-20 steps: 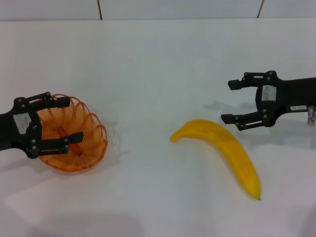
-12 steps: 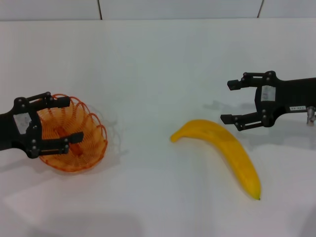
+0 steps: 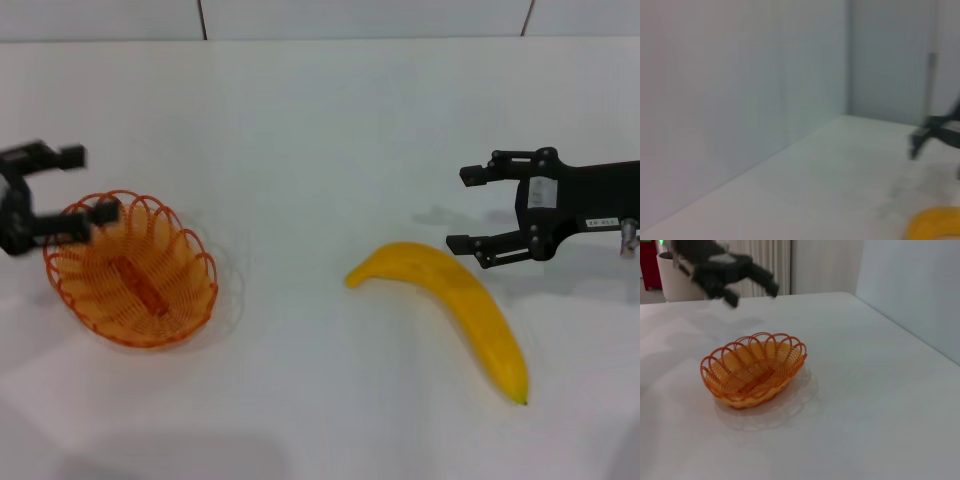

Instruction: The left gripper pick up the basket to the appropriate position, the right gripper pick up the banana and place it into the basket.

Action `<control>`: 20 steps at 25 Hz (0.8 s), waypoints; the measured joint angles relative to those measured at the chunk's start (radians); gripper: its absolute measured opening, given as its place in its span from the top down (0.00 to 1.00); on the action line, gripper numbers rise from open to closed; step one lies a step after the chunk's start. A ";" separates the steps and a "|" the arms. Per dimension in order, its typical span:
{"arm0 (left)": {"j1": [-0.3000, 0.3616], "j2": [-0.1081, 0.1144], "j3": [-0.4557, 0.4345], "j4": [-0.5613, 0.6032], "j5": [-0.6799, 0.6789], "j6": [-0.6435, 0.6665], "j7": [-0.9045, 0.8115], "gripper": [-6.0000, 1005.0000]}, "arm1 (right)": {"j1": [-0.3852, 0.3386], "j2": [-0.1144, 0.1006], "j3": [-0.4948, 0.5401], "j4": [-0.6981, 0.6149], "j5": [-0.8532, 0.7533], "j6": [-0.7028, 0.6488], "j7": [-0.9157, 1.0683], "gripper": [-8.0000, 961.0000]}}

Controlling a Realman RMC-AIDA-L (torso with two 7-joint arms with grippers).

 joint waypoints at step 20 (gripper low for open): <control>-0.213 0.038 0.004 0.141 0.489 -0.162 -0.523 0.16 | 0.006 0.000 0.000 0.006 -0.006 0.000 0.003 0.07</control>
